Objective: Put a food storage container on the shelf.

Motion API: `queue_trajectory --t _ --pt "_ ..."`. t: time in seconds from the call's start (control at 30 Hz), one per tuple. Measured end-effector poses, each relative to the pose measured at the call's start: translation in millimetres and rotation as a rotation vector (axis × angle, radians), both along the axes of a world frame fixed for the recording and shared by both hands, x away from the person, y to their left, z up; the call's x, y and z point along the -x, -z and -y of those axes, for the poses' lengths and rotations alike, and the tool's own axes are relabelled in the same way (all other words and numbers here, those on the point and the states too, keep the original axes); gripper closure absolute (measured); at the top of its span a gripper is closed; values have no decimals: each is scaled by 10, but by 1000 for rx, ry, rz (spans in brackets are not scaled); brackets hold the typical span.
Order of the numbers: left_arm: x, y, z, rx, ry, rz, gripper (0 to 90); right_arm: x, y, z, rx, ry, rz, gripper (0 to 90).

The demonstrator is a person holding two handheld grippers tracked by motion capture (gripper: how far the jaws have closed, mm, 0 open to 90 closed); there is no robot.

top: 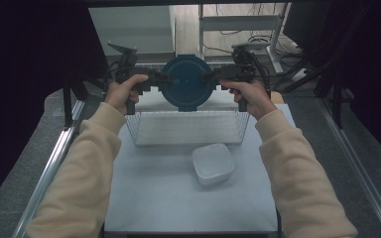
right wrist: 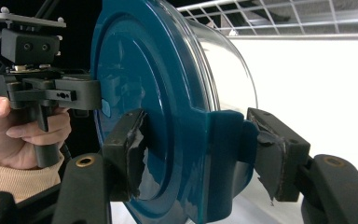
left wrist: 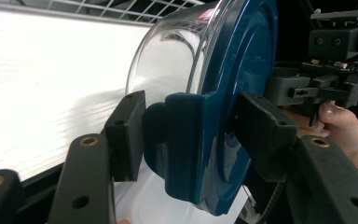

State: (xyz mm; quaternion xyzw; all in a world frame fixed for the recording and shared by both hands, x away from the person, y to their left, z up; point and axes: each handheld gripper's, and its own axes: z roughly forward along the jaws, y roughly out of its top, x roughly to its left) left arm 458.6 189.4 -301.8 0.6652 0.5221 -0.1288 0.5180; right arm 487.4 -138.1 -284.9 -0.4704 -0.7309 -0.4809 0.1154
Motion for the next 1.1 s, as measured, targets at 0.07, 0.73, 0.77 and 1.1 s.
queue_trajectory --t 0.07,0.73,0.77,1.1 --pt "-37 42 33 -2 -12 -13 441 -61 45 5 2 2 -17 390" --pt "-396 372 12 149 -102 -109 425 -345 324 72 -82 78 -155 345" --pt "-396 372 11 149 -102 -108 424 -342 326 73 -83 79 -153 345" --pt "-122 194 -9 9 -180 80 273 -172 164 77 -2 121 18 145"
